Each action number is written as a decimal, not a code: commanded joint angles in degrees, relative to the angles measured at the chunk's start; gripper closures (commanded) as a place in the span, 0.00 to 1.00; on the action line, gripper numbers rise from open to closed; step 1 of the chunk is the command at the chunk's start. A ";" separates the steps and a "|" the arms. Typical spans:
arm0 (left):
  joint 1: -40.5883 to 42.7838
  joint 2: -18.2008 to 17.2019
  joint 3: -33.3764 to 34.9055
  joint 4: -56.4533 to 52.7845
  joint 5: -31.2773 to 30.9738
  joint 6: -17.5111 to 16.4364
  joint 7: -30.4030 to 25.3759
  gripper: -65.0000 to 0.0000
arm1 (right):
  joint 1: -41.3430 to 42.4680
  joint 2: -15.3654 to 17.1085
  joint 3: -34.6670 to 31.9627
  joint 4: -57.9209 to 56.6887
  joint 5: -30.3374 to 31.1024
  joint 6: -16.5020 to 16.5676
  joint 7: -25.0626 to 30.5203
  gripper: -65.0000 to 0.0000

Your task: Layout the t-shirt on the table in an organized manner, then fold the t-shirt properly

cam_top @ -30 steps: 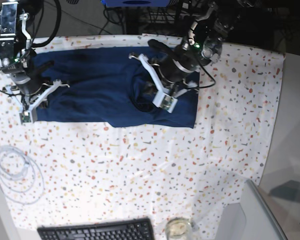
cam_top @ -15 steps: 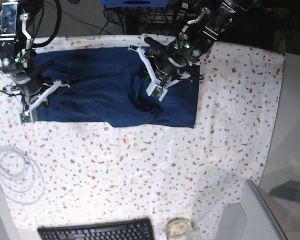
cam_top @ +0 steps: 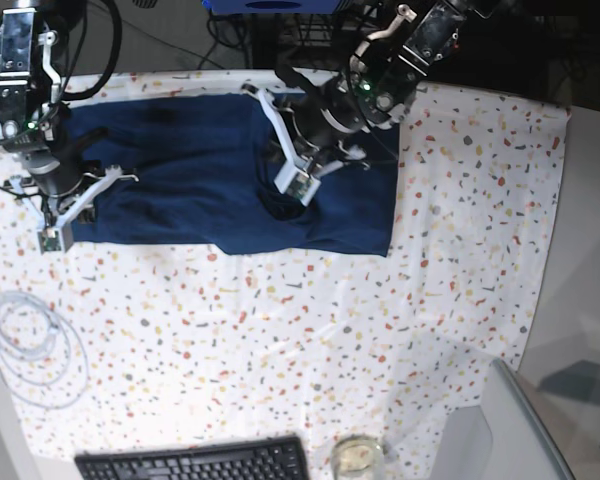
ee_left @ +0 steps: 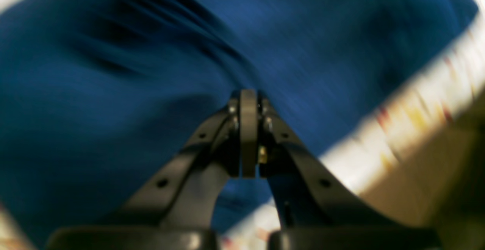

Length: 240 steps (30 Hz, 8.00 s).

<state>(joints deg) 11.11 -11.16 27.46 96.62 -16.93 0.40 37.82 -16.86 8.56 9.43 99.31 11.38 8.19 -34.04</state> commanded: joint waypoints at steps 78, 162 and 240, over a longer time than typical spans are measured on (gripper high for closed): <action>-6.41 8.48 -11.86 -6.11 -0.08 10.89 10.92 1.00 | 4.07 0.72 0.20 -3.79 -0.08 0.03 1.21 1.00; 5.28 5.05 -50.36 -19.04 13.10 -25.33 -31.01 1.00 | 15.59 9.68 25.60 -38.16 30.87 28.87 -21.30 0.08; -0.87 6.63 -22.76 -22.55 13.37 -16.45 -30.92 1.00 | 12.95 -5.79 11.80 -12.05 30.69 31.81 -36.51 0.99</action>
<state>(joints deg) 10.61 -4.47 4.80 72.97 -3.05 -15.81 8.27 -4.51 2.63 21.21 86.13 40.77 39.68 -71.22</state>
